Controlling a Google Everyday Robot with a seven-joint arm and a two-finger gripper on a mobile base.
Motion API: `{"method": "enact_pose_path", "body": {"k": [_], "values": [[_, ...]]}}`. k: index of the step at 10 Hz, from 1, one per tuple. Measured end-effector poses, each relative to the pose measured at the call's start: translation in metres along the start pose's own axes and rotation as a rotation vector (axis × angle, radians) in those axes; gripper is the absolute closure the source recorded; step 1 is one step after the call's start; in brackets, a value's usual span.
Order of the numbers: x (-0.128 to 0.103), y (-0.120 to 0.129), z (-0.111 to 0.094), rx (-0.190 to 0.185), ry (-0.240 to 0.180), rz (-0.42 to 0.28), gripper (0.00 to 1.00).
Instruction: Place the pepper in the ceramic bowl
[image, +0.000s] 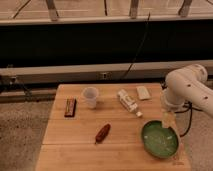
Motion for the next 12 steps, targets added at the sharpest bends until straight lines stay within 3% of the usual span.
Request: {"method": "enact_pose_path", "body": {"k": [5, 8, 12], "values": [[-0.003, 0.002, 0.001, -0.002, 0.008, -0.013, 0.20], [-0.048, 0.005, 0.010, -0.008, 0.023, -0.083, 0.20], [-0.070, 0.011, 0.018, -0.014, 0.042, -0.171, 0.20]]}}
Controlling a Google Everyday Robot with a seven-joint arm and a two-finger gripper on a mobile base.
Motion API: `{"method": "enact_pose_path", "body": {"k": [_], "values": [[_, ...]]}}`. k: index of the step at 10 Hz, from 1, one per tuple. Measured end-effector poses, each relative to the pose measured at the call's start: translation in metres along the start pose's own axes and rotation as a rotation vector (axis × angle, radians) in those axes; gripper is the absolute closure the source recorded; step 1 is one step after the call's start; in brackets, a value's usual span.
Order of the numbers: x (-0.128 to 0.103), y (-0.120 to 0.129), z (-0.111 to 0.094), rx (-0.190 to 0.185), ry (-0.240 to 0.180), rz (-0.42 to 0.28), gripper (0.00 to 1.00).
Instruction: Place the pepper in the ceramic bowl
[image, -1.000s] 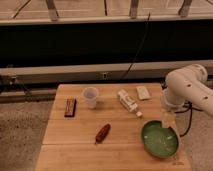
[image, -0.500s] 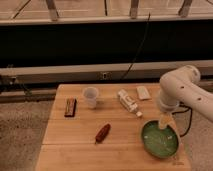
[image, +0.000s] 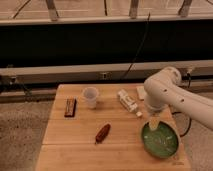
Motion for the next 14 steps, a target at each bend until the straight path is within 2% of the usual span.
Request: {"method": "enact_pose_path", "body": {"k": [1, 2, 3, 7, 9, 14], "values": [[-0.006, 0.000, 0.002, -0.001, 0.003, -0.015, 0.20], [-0.028, -0.001, 0.007, -0.003, 0.004, -0.057, 0.20], [-0.038, -0.002, 0.010, -0.001, 0.008, -0.085, 0.20], [-0.067, 0.001, 0.024, -0.014, 0.028, -0.204, 0.20], [-0.089, -0.004, 0.033, -0.012, 0.030, -0.267, 0.20], [-0.115, -0.008, 0.053, -0.025, 0.048, -0.391, 0.20]]}}
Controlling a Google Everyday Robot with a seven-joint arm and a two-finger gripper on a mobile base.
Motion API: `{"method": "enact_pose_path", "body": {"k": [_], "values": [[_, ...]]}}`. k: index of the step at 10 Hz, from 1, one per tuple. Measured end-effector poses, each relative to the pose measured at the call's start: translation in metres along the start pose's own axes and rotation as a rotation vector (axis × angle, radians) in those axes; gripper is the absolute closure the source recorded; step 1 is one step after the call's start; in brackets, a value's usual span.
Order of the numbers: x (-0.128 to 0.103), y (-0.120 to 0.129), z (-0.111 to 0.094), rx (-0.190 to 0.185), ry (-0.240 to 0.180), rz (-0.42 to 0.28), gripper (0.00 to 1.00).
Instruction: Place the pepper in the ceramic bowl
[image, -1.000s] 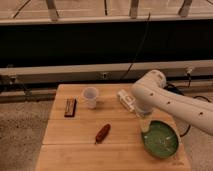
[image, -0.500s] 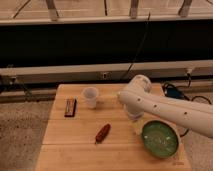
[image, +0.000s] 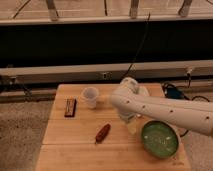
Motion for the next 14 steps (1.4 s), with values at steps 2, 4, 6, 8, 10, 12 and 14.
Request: {"method": "enact_pose_path", "body": {"k": [2, 4, 6, 8, 10, 12, 14], "values": [[-0.014, -0.008, 0.009, -0.003, 0.002, -0.062, 0.20], [-0.032, -0.015, 0.022, -0.007, 0.003, -0.149, 0.20], [-0.040, -0.016, 0.031, -0.012, 0.004, -0.183, 0.20], [-0.055, -0.020, 0.043, -0.009, -0.002, -0.225, 0.20], [-0.068, -0.022, 0.049, -0.014, -0.002, -0.264, 0.20], [-0.075, -0.023, 0.057, -0.016, 0.004, -0.292, 0.20], [-0.083, -0.024, 0.066, -0.007, -0.009, -0.306, 0.20]]}}
